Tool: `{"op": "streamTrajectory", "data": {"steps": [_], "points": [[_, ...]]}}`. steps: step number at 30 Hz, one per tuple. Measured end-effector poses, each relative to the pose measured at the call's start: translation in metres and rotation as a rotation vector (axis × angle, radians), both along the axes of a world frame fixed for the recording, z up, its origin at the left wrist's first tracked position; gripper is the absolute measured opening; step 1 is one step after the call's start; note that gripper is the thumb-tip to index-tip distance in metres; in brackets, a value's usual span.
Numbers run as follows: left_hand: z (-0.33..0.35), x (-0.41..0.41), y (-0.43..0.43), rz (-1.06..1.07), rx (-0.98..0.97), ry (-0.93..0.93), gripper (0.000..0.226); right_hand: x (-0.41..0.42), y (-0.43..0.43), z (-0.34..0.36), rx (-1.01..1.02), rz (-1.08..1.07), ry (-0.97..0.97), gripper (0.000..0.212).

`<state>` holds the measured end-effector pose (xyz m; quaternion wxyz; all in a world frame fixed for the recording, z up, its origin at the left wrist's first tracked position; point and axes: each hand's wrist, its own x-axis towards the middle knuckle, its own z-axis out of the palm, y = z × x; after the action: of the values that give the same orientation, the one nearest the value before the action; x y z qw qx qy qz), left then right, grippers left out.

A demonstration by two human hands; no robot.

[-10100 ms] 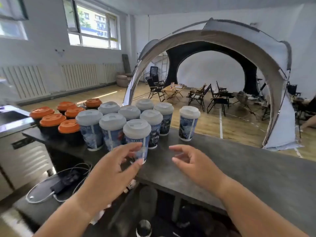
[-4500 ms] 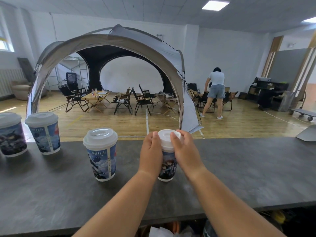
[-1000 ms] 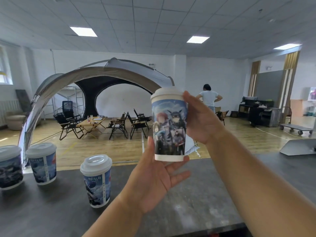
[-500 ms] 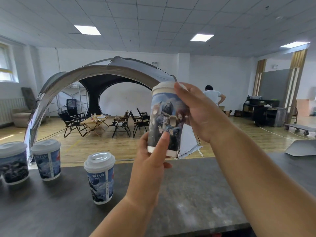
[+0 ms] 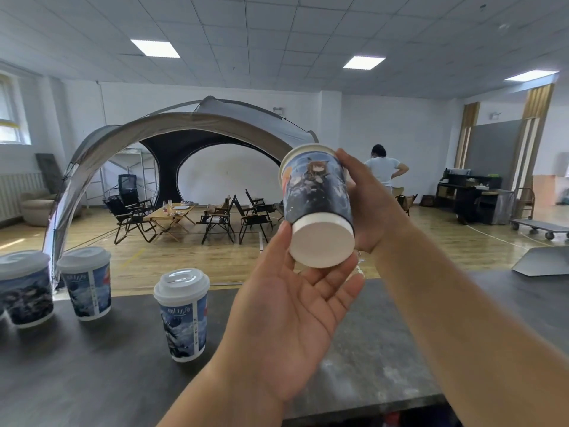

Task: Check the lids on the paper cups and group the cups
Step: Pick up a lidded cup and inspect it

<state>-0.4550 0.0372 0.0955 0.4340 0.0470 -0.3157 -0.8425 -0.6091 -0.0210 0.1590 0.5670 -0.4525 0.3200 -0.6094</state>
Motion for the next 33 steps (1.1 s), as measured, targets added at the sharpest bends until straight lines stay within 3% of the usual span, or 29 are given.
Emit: {"op": "streamTrajectory", "data": {"steps": [4,10,13,18,21,27,31,33], "points": [[-0.006,0.003,-0.001,0.103,-0.033,-0.029,0.046,-0.001,-0.001,-0.004,-0.024,-0.001,0.019,0.054],[-0.023,0.004,-0.004,0.415,-0.192,-0.195,0.055,0.010,0.000,-0.011,-0.065,-0.186,0.260,0.057],[-0.026,0.001,-0.004,0.489,-0.248,-0.264,0.061,0.019,0.002,-0.011,-0.121,-0.219,0.255,0.040],[-0.021,0.001,0.005,0.291,-0.103,-0.089,0.063,0.017,-0.011,-0.018,-0.045,-0.096,0.031,0.034],[-0.023,0.001,0.008,0.214,-0.076,-0.048,0.060,0.021,-0.012,-0.025,0.013,-0.058,0.003,0.033],[-0.024,0.004,0.006,0.423,-0.101,-0.148,0.054,0.027,0.005,-0.016,-0.161,-0.143,0.085,0.043],[-0.024,0.004,0.008,0.551,-0.166,-0.261,0.059,0.036,0.015,-0.007,-0.228,-0.203,0.235,0.035],[-0.023,0.004,0.011,0.549,-0.149,-0.251,0.061,0.036,0.013,-0.004,-0.220,-0.206,0.213,0.032]]}}
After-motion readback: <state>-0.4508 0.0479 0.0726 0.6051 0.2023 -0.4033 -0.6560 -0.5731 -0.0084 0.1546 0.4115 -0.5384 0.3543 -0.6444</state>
